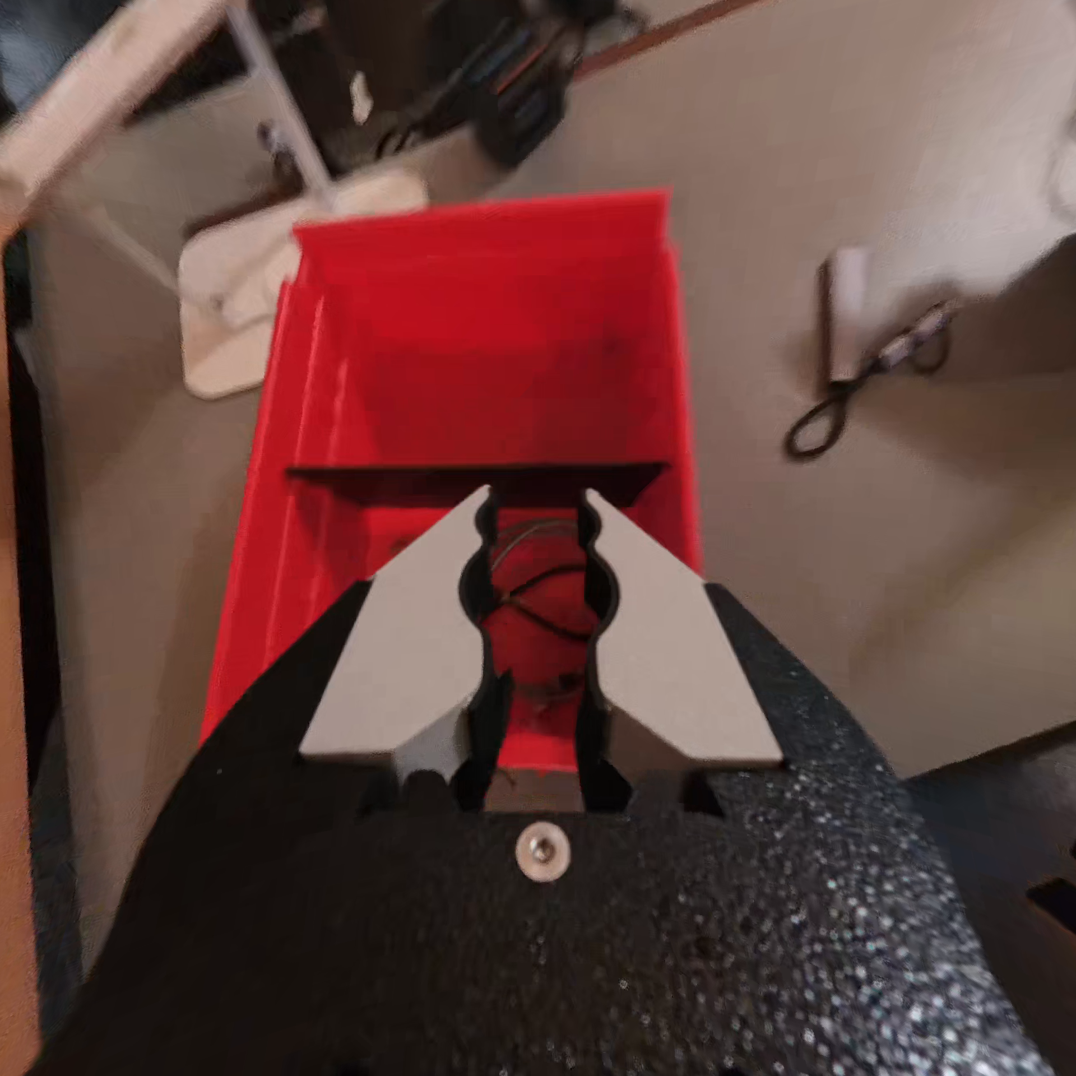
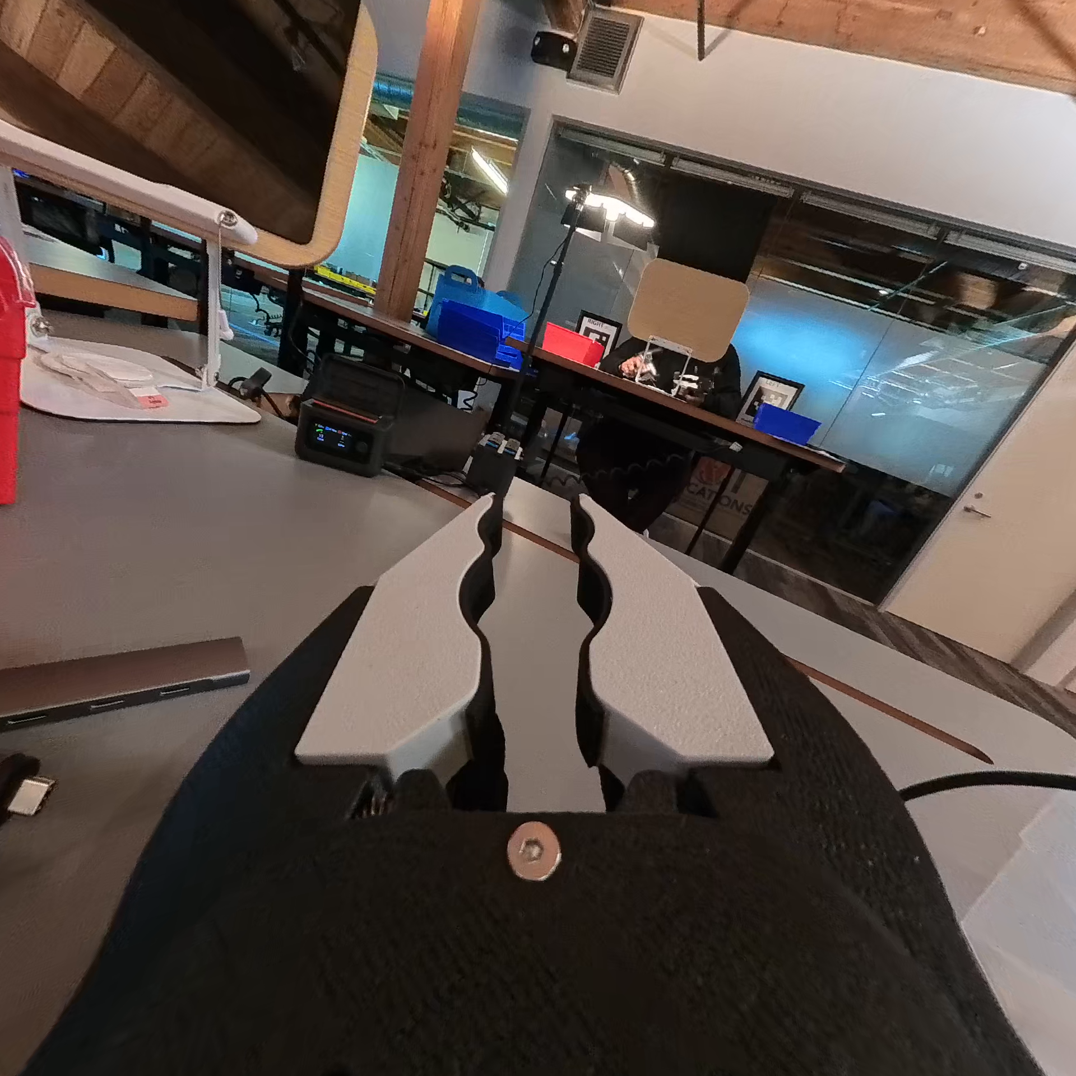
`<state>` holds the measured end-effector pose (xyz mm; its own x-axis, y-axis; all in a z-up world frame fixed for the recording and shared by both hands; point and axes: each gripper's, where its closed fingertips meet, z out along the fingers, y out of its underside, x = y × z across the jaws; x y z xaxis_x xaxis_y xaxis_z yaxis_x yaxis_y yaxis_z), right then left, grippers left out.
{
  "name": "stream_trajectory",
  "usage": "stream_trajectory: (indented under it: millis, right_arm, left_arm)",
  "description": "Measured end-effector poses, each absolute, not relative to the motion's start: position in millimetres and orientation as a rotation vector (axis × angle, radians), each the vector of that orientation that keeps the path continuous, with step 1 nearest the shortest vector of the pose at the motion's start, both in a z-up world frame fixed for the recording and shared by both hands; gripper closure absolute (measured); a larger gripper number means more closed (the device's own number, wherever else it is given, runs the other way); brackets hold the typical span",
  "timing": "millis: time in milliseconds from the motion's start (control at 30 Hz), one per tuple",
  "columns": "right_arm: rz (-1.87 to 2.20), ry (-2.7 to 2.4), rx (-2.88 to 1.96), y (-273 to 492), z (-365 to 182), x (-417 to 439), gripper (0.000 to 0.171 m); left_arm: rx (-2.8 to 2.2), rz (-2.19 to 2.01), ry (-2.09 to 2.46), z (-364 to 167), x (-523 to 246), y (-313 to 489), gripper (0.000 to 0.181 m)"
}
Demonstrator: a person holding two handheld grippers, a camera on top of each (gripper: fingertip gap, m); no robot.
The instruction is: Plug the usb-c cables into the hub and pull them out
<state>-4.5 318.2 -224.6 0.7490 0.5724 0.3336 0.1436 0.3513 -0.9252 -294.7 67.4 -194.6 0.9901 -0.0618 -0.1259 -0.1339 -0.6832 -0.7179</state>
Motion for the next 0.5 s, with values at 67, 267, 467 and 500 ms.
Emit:
stream_trajectory:
  millis: [67, 267, 467, 500]
  right_arm:
    - [0.308, -0.711, -1.201, 318, -225, -5, 0.149]
    - [0.305, -0.725, -1.196, 318, -225, -7, 0.149]
    - [0.303, -0.738, -1.194, 318, -225, -8, 0.149]
    - [0.302, -0.741, -1.193, 318, -226, -9, 0.149]
  left_arm:
    - [-2.44, 0.15, -0.009, -222, -336, 58, 0.161]
    - [-2.623, -0.185, -0.28, -293, -363, 62, 0.156]
    - [-2.619, -0.343, 0.043, -303, -332, 76, 0.157]
    - [-2.601, -0.323, 0.167, -301, -326, 78, 0.157]
